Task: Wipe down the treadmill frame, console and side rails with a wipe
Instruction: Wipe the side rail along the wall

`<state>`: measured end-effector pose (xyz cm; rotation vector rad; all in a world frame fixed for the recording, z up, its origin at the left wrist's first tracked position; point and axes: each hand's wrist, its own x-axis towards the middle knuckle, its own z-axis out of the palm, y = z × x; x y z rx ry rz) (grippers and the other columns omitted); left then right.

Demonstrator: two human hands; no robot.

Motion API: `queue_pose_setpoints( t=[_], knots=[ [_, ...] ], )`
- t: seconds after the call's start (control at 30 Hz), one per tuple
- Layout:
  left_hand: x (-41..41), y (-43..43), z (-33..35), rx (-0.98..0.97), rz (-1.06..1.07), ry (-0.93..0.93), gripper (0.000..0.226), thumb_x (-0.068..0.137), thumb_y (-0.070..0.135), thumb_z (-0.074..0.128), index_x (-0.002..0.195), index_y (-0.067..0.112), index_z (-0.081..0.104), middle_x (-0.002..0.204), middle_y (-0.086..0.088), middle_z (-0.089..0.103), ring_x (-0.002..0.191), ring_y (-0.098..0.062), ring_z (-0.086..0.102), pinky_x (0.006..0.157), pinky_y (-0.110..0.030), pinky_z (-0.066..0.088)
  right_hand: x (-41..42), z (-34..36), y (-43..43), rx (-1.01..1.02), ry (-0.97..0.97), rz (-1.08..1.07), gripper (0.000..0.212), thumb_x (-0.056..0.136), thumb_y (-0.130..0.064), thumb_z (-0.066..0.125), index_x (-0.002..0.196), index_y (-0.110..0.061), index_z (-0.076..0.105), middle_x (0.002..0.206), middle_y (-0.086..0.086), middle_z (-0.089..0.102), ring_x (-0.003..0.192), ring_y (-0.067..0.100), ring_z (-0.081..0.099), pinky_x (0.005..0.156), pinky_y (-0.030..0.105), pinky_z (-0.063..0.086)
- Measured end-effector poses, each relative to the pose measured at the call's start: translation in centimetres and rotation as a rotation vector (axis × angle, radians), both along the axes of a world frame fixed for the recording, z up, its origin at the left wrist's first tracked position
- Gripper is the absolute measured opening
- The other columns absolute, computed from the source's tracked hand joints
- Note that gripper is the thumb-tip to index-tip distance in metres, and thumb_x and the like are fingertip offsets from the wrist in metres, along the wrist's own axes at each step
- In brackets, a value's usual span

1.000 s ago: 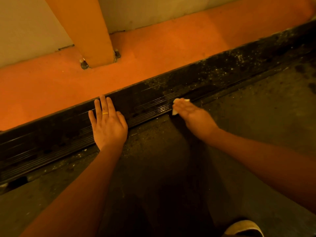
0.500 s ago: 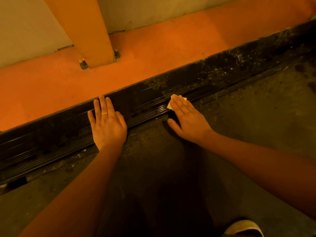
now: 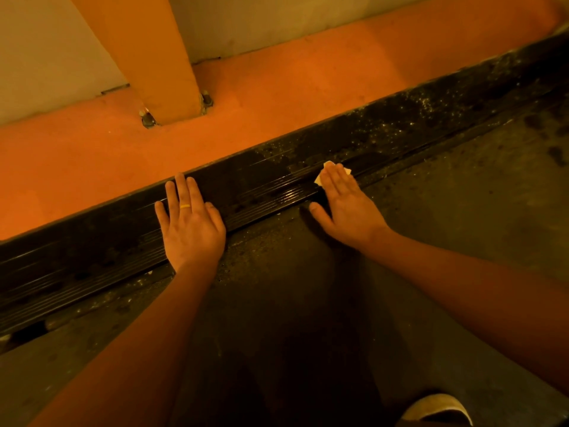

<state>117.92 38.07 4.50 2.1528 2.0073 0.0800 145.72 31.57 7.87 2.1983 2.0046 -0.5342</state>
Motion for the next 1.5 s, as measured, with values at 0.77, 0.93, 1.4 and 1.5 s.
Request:
queue_pose_setpoints(
  t=[0.77,0.93,1.4,1.5],
  knots=[
    [0.0,0.0,0.1,-0.012,0.001,0.005,0.062,0.107,0.041,0.018,0.16,0.01,0.013,0.168,-0.008,0.004,0.155,-0.025,0.0,0.125,-0.048,0.003,3.2,-0.2,0.9,0.0,-0.002,-0.118,0.074,0.104,-0.052,0.023,0.158,-0.005,0.004,0.166,0.014,-0.003,0.153,0.025,-0.008,0.124,0.037,-0.003],
    [0.0,0.0,0.1,-0.012,0.001,-0.002,0.062,0.106,0.04,0.018,0.16,0.01,0.013,0.168,-0.009,0.004,0.155,-0.026,0.0,0.125,-0.049,0.003,3.3,-0.5,2.0,-0.036,0.012,-0.269,0.076,0.105,-0.052,0.022,0.157,-0.001,0.001,0.165,0.018,-0.006,0.153,0.029,-0.01,0.125,0.041,-0.004],
    [0.0,0.0,-0.1,-0.004,0.006,-0.011,0.061,0.106,0.038,0.02,0.16,0.01,0.015,0.168,-0.008,0.005,0.155,-0.025,0.001,0.125,-0.049,0.003,-9.5,0.8,0.3,-0.086,0.084,0.081,0.069,0.106,-0.049,0.015,0.157,-0.007,-0.003,0.165,0.015,-0.011,0.152,0.027,-0.016,0.125,0.043,-0.004],
    [0.0,0.1,-0.1,0.003,0.008,-0.01,0.061,0.106,0.038,0.02,0.16,0.01,0.016,0.168,-0.009,0.007,0.155,-0.026,0.002,0.125,-0.049,0.004,-9.7,0.5,1.3,-0.071,0.087,0.125,0.068,0.106,-0.047,0.018,0.158,-0.008,-0.002,0.166,0.012,-0.009,0.152,0.025,-0.013,0.125,0.043,-0.001]
  ],
)
